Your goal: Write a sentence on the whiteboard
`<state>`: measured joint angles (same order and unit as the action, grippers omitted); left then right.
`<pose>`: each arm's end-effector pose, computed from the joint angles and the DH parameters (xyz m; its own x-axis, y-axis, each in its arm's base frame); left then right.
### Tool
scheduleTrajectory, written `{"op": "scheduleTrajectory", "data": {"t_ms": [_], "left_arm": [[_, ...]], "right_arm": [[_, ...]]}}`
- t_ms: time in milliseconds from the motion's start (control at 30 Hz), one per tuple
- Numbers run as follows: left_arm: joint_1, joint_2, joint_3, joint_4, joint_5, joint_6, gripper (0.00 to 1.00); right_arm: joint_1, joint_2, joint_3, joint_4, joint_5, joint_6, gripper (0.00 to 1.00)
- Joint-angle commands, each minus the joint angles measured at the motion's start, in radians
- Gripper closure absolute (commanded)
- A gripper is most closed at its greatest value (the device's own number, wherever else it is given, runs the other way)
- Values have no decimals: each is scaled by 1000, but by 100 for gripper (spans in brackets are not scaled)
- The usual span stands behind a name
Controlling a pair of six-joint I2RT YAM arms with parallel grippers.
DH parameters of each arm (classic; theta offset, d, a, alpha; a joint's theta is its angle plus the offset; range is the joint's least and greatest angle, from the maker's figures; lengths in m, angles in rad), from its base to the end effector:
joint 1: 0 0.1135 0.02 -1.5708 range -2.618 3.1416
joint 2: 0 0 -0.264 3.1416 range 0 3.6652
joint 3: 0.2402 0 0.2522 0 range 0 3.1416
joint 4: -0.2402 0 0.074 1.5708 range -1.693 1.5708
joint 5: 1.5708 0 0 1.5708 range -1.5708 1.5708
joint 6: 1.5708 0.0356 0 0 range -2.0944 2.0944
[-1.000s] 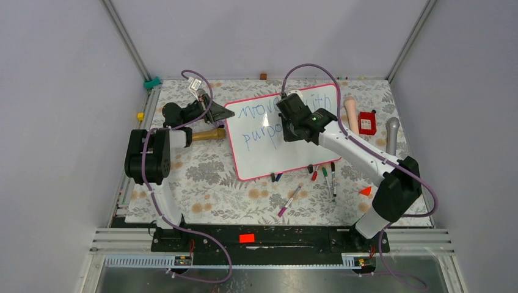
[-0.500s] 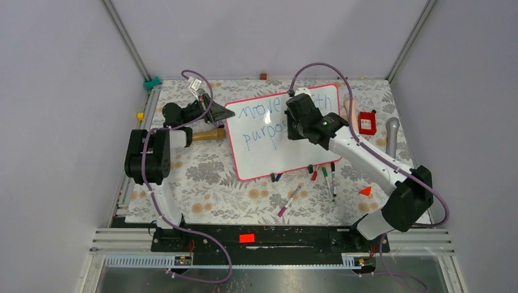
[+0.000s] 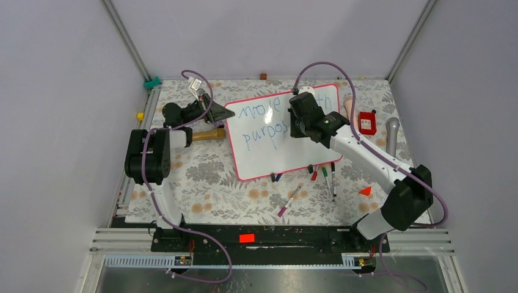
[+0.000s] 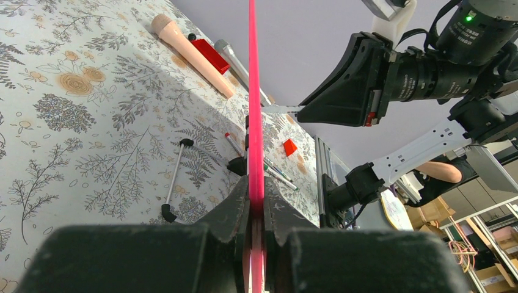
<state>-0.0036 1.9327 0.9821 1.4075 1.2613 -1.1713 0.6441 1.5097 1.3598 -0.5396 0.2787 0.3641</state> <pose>0.3807 -0.0353 0.2334 -0.6169 -0.2784 -0.7362 0.7393 0.1158 -0.6633 0.2766 0.1955 0.3309 -0.6205 -0.0378 -0.7833 -0.1997 0.9735 0.1112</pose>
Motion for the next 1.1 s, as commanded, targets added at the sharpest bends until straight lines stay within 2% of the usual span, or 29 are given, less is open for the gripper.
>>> {"op": "scheduleTrajectory", "data": {"t_ms": [0,567,1067], "left_arm": [[1,-18,32,73,35,8,100],[3,-18,34,73,37,9,100],[3,-14,34,73,38,10,100]], "right_arm": [[-9,30,35,12,13,17,100],[-41,81,66,-70,105,65,100],[-47,80,89,5,13,35,100]]}}
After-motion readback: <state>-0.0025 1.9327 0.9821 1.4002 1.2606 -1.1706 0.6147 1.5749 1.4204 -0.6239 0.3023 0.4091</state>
